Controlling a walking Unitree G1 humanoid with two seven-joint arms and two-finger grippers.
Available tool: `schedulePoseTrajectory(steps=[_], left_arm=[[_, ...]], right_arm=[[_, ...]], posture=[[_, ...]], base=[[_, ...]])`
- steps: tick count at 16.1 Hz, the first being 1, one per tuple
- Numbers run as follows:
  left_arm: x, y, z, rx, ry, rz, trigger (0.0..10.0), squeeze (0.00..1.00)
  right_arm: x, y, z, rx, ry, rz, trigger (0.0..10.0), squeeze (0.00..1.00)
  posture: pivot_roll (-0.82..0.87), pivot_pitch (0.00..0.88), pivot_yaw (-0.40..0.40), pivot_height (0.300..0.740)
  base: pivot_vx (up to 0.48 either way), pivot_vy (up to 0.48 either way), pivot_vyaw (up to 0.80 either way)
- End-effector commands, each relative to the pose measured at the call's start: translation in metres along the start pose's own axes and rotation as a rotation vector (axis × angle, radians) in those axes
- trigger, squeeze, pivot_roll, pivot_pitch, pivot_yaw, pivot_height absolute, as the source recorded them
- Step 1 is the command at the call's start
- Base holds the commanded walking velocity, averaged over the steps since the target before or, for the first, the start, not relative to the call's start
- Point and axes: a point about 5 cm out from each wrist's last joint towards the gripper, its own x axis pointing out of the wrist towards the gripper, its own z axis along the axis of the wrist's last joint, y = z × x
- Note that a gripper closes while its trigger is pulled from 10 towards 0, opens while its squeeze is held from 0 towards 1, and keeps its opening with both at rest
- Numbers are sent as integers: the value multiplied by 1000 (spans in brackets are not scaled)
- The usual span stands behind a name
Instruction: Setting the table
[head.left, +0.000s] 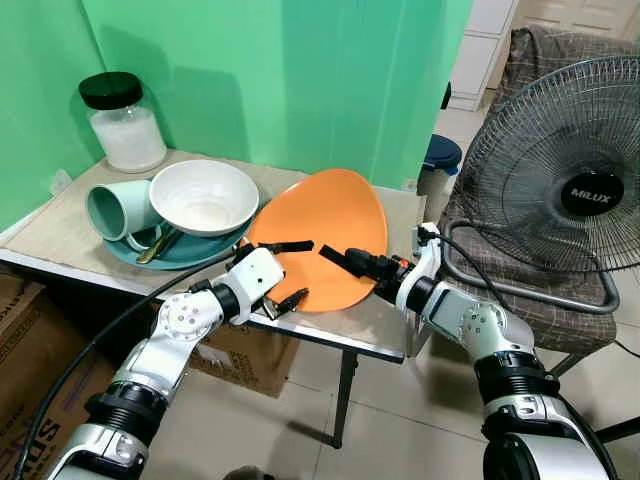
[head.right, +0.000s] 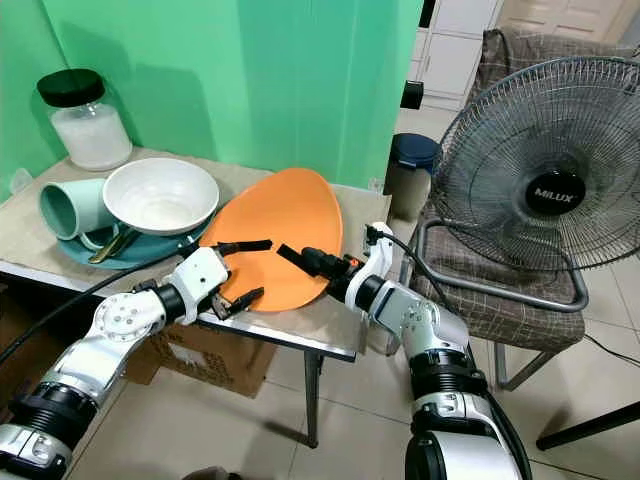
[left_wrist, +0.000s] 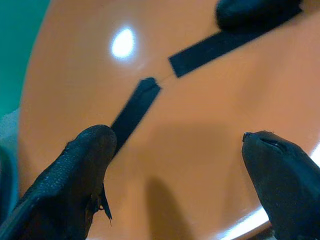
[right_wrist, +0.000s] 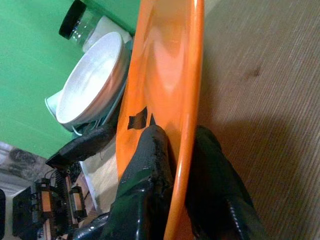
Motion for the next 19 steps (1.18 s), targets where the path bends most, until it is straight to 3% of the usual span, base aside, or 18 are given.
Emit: schedulePoseTrajectory(steps=[1, 4, 9, 12, 14, 15, 17, 18, 19], left_arm=[[0, 11, 12, -4, -44, 34, 10000, 0], [0, 22, 29, -47, -113, 85, 10000, 0], [1, 39, 53, -118, -213, 166, 10000, 0], [-5, 50, 82, -248, -331, 268, 10000, 0], [-8, 50, 93, -246, -357, 288, 10000, 0], [-11, 47, 98, -241, -361, 296, 10000, 0], [-15, 43, 102, -256, -350, 321, 10000, 0], [-20, 41, 102, -230, -309, 372, 10000, 0], [-21, 40, 101, -234, -290, 393, 10000, 0]], right_arm=[[-3, -8, 4, -22, -13, -75, 0, 0], [-6, -8, 13, -9, -68, -87, 0, 0], [-25, -7, 37, -26, -185, -86, 0, 0], [-59, 16, 62, -196, -331, -71, 0, 0], [-80, 37, 73, -333, -438, -66, 0, 0], [-95, 48, 82, -376, -532, -85, 10000, 0], [-114, 65, 89, -488, -629, -124, 10000, 0], [-129, 84, 89, -576, -699, -179, 10000, 0], [-133, 89, 88, -629, -711, -212, 10000, 0]], posture=[[47, 0, -11, 740], [49, 0, -4, 740], [47, 0, 3, 740], [38, 0, 8, 740], [35, 0, 11, 740], [31, 0, 13, 740], [27, 0, 15, 740], [23, 0, 9, 740], [23, 0, 9, 740]], base=[[0, 0, 0], [0, 0, 0], [0, 0, 0], [0, 0, 0], [0, 0, 0], [0, 0, 0], [0, 0, 0], [0, 0, 0], [0, 0, 0]])
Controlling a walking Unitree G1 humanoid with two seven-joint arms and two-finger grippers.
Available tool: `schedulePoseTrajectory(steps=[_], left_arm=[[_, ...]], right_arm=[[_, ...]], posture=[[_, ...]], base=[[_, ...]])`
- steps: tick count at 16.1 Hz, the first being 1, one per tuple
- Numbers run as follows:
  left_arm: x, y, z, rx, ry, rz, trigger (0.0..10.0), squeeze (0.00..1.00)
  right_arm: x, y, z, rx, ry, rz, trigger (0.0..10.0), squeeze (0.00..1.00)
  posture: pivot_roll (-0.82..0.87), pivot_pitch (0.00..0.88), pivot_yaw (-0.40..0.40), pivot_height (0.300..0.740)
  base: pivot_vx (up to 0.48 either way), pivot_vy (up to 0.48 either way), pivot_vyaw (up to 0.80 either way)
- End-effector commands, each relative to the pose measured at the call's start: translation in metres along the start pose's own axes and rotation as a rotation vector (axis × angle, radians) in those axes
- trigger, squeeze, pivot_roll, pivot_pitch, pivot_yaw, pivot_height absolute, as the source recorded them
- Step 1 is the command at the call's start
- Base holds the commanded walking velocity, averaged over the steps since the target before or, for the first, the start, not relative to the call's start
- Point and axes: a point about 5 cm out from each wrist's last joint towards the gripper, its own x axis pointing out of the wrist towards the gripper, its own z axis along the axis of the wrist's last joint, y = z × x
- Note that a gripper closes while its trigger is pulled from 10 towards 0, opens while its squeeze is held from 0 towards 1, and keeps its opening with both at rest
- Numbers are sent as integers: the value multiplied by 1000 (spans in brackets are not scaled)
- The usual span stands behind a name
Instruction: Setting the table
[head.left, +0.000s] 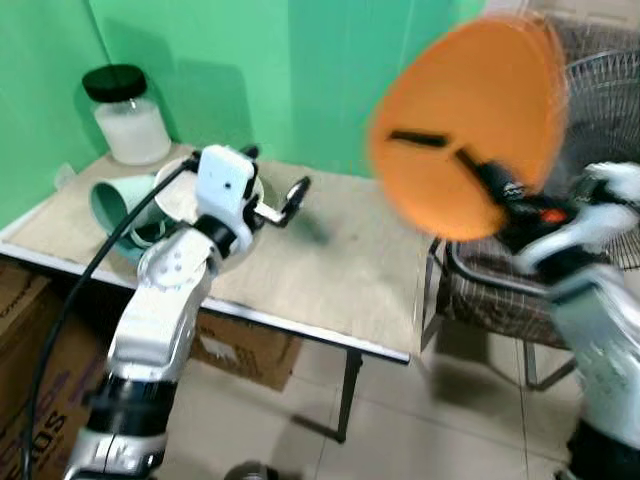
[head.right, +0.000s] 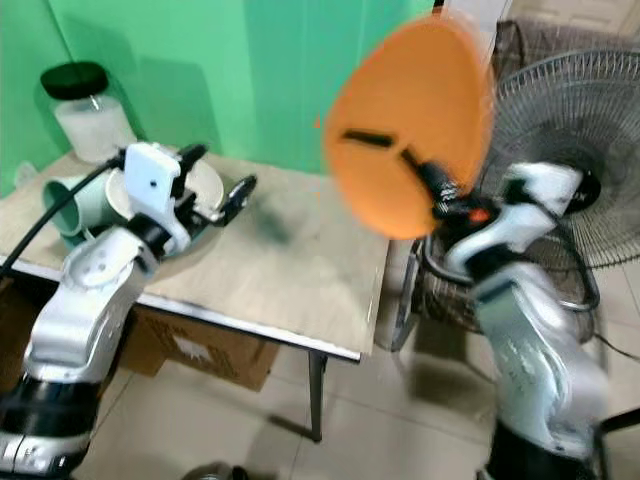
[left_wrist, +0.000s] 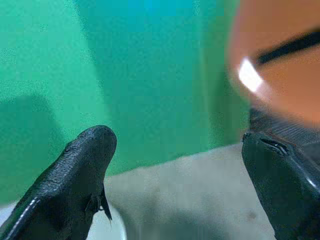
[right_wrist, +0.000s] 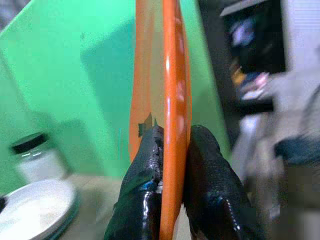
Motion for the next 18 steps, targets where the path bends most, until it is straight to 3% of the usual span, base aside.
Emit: schedulePoseTrajectory(steps=[1, 4, 5, 6, 9, 13, 18], left_arm=[[-1, -2, 5, 1, -5, 40, 10000, 0], [-3, -8, 1, -50, 38, 193, 10000, 0], [-4, -10, 2, -32, 38, 194, 10000, 0], [-4, -14, 4, 38, 28, 145, 10000, 0], [-6, -11, 1, -10, 46, 196, 10000, 0], [-11, -9, -5, 19, 83, 211, 10000, 0], [-17, 1, -9, -9, 98, 256, 10000, 0]], right_arm=[[-9, 10, 12, -94, -51, -12, 10000, 0], [-17, 15, 13, -203, -93, -113, 10000, 0], [-15, 16, 12, -245, -103, -132, 10000, 0], [-11, 17, 11, -235, -113, -149, 10000, 0], [-9, 24, 8, -327, -108, -134, 10000, 0], [-9, 20, 1, -330, -83, -154, 10000, 0], [-6, 12, -6, -303, -39, -192, 10000, 0]], posture=[[15, 0, 6, 740], [-5, 0, -13, 740], [-6, 0, -19, 740], [-9, 0, -17, 740], [-15, 0, -7, 740], [-4, 0, -21, 740], [10, 0, -43, 740]], base=[[0, 0, -800], [0, 0, -800], [0, 0, -800], [0, 0, -800], [0, 0, -800], [0, 0, -800], [0, 0, -800]])
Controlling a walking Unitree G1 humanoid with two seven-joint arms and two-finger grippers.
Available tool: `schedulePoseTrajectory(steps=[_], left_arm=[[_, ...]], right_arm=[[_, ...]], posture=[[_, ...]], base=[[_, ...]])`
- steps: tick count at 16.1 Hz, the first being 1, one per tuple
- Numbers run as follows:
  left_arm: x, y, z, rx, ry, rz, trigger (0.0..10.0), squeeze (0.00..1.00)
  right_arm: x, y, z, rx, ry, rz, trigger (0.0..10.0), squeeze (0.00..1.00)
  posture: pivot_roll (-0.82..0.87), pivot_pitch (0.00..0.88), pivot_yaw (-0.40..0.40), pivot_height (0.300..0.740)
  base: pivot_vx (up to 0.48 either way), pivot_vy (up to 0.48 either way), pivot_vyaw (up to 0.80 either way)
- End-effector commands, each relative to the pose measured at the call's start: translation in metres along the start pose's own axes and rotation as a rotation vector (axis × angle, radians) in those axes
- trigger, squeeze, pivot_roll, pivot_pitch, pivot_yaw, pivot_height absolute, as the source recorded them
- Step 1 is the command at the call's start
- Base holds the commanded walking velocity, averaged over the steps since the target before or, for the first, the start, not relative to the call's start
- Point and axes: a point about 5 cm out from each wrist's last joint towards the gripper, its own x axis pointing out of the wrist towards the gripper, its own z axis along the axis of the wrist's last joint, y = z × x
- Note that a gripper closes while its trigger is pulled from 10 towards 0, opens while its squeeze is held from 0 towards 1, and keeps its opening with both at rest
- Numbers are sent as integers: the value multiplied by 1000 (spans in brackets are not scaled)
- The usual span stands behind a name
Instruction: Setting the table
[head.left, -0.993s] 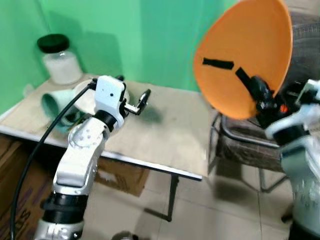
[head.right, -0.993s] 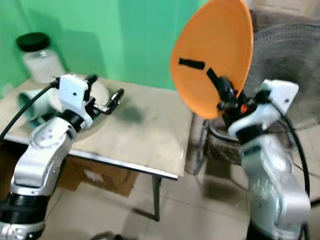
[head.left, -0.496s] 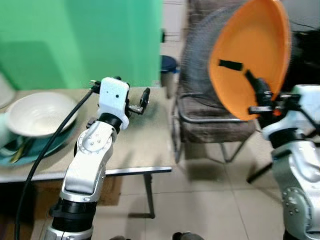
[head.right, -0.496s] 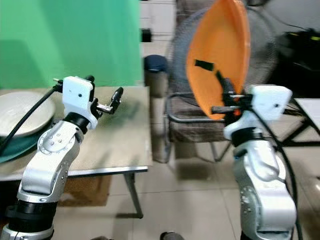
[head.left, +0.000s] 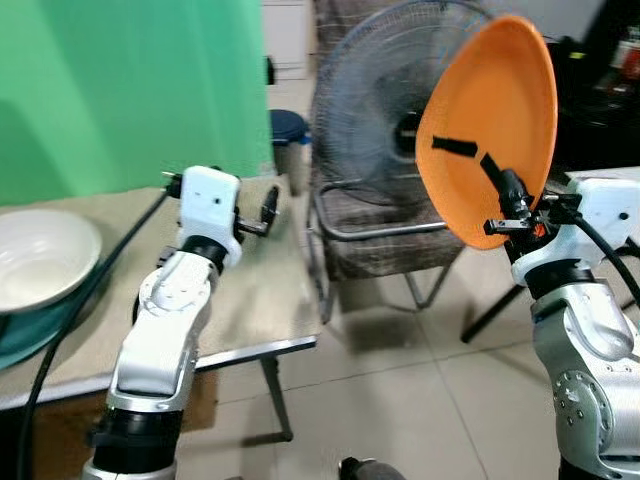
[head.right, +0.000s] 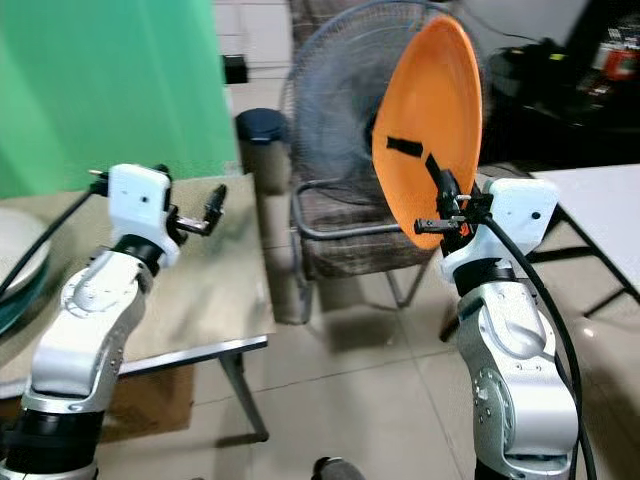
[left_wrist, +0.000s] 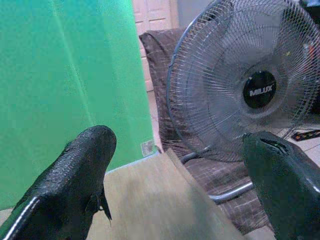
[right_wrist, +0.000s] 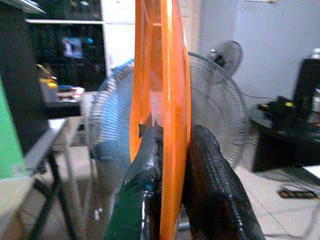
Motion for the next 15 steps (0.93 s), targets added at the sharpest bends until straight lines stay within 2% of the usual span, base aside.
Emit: schedulePoseTrajectory(steps=[1, 9, 13, 14, 15], left_arm=[[-1, 1, 1, 2, 2, 4, 10000, 0], [1, -3, 2, -4, 2, -6, 10000, 0], [3, -4, 7, -49, -104, 105, 10000, 0], [4, -5, 8, -52, -118, 114, 10000, 0], [4, -5, 7, -53, -90, 100, 10000, 0]], right_arm=[[2, -1, 9, -18, -48, 0, 10000, 0], [7, 0, 5, -8, -33, -6, 10000, 0], [8, -1, 4, -32, -24, 1, 10000, 0], [8, -1, 5, -30, -25, -1, 10000, 0], [8, -1, 4, -25, -26, -2, 10000, 0]], posture=[[14, 0, -46, 740], [26, 0, -57, 740], [20, 0, -52, 740], [20, 0, -52, 740], [20, 0, -52, 740]], base=[[0, 0, -800], [0, 0, -800], [0, 0, -800], [0, 0, -800], [0, 0, -800]])
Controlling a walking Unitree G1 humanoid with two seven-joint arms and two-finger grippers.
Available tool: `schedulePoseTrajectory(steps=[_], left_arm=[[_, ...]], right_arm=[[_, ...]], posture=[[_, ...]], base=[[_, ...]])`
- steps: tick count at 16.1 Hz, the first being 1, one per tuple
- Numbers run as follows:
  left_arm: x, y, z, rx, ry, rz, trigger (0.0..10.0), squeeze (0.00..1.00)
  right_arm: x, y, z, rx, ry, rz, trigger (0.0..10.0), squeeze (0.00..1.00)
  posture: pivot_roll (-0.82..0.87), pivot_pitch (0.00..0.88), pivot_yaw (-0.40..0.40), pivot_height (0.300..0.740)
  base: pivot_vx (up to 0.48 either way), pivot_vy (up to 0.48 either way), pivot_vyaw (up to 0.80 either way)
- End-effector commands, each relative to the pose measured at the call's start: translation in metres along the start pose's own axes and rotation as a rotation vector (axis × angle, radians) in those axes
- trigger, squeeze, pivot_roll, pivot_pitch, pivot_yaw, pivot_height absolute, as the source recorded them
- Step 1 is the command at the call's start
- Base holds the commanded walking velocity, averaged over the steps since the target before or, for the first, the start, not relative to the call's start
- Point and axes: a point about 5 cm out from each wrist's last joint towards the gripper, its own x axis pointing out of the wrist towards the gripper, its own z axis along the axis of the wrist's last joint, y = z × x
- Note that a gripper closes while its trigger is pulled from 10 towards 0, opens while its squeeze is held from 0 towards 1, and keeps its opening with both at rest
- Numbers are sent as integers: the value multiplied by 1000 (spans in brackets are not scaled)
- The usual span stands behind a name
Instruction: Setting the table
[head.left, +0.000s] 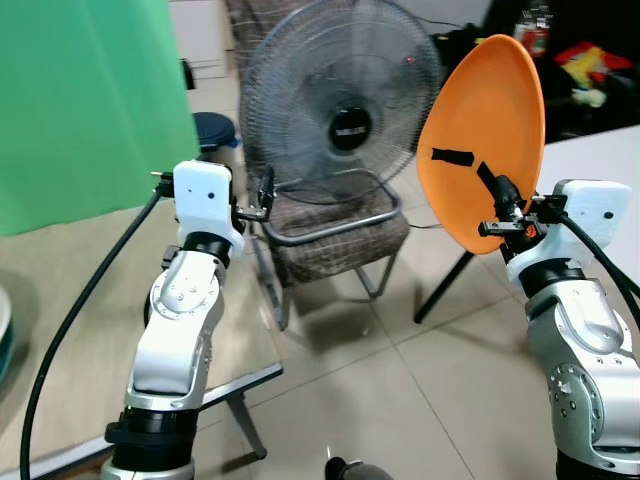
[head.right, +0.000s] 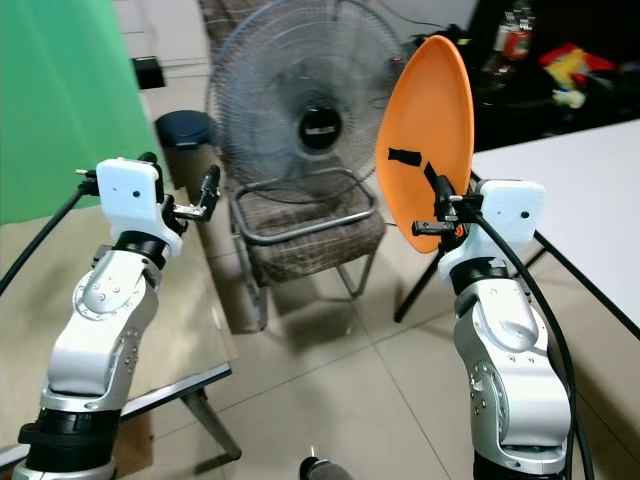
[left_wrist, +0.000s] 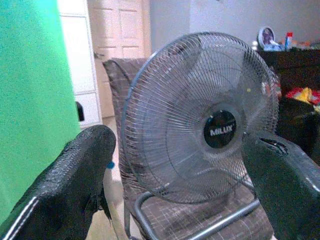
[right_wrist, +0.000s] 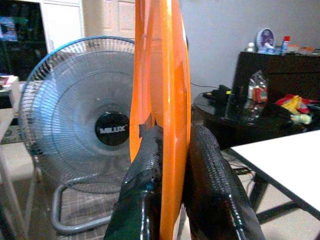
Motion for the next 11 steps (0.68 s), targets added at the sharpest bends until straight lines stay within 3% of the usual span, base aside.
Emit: schedulePoseTrajectory(steps=[1, 3, 7, 11], left_arm=[[2, 0, 1, 16, 8, -1, 10000, 0], [3, 3, -1, 65, 30, -20, 10000, 0], [3, 3, -4, 19, 50, -60, 10000, 0], [4, 3, -4, 6, 54, -71, 10000, 0]], right_arm=[[2, 0, 12, 10, -59, 1, 10000, 0], [2, 0, 10, 60, -50, -14, 10000, 0], [3, -1, 11, -1, -59, -23, 10000, 0], [4, 3, 10, -2, -59, 1, 10000, 0]], posture=[[20, 0, -52, 740], [21, 0, -50, 740], [24, 0, -52, 740], [25, 0, -53, 740]], base=[[0, 0, -800], [0, 0, -800], [0, 0, -800], [0, 0, -800]])
